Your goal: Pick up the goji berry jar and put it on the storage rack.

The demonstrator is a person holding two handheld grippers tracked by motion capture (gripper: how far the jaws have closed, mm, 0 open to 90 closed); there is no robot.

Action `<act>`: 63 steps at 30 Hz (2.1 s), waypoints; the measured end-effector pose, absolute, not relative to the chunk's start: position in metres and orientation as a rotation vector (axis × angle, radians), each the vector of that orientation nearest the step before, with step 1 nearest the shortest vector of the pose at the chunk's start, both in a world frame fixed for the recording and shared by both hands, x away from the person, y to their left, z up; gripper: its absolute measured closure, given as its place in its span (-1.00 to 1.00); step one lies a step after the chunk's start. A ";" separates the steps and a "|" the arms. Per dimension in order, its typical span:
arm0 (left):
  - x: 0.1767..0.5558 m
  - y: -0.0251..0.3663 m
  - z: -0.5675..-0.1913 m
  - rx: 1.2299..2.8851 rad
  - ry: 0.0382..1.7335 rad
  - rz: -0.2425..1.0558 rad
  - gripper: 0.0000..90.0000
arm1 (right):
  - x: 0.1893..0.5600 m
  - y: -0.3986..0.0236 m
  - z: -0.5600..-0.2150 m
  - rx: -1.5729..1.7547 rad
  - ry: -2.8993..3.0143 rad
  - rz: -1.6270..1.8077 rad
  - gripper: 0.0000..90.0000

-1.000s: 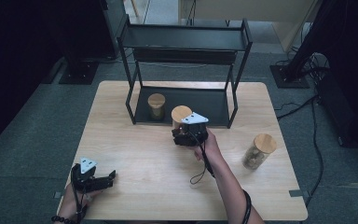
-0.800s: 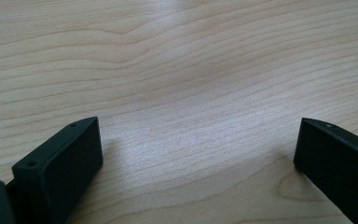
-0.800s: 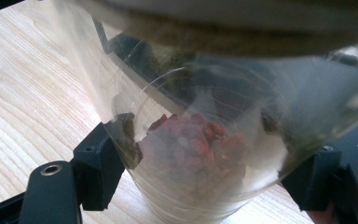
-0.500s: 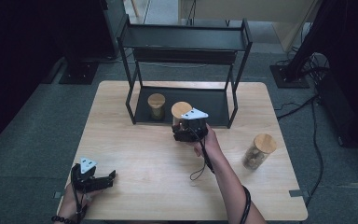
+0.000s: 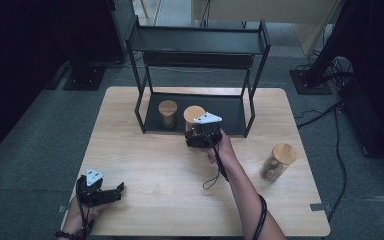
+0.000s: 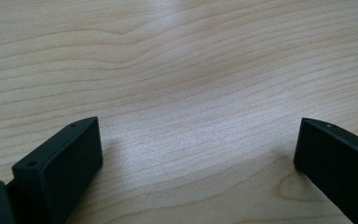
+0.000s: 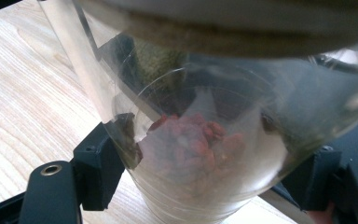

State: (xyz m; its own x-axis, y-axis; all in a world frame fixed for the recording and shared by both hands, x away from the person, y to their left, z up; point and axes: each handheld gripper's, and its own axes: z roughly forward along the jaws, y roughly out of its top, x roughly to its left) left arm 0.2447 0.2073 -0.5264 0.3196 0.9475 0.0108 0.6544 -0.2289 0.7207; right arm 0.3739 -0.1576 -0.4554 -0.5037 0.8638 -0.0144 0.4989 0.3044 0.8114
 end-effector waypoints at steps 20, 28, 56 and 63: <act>0.245 0.207 -0.526 1.972 1.409 0.612 -0.97 | 0.394 -0.159 -0.457 1.227 2.105 1.060 -0.45; 0.245 0.207 -0.526 1.973 1.409 0.612 -0.97 | 0.403 -0.160 -0.458 1.238 2.100 1.051 -0.45; 0.245 0.207 -0.526 1.972 1.410 0.612 -0.97 | 0.435 -0.153 -0.453 1.234 2.101 1.024 -0.45; 0.245 0.207 -0.526 1.969 1.411 0.612 -0.97 | 0.442 -0.151 -0.452 1.242 2.094 1.026 -0.45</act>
State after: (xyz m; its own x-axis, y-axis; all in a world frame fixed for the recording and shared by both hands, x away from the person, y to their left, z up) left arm 0.2447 0.2073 -0.5265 0.3179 0.9481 0.0090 0.6541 -0.2262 0.7218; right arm 0.4424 -0.1513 -0.4522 -0.4627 0.8857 -0.0370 0.5133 0.3017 0.8034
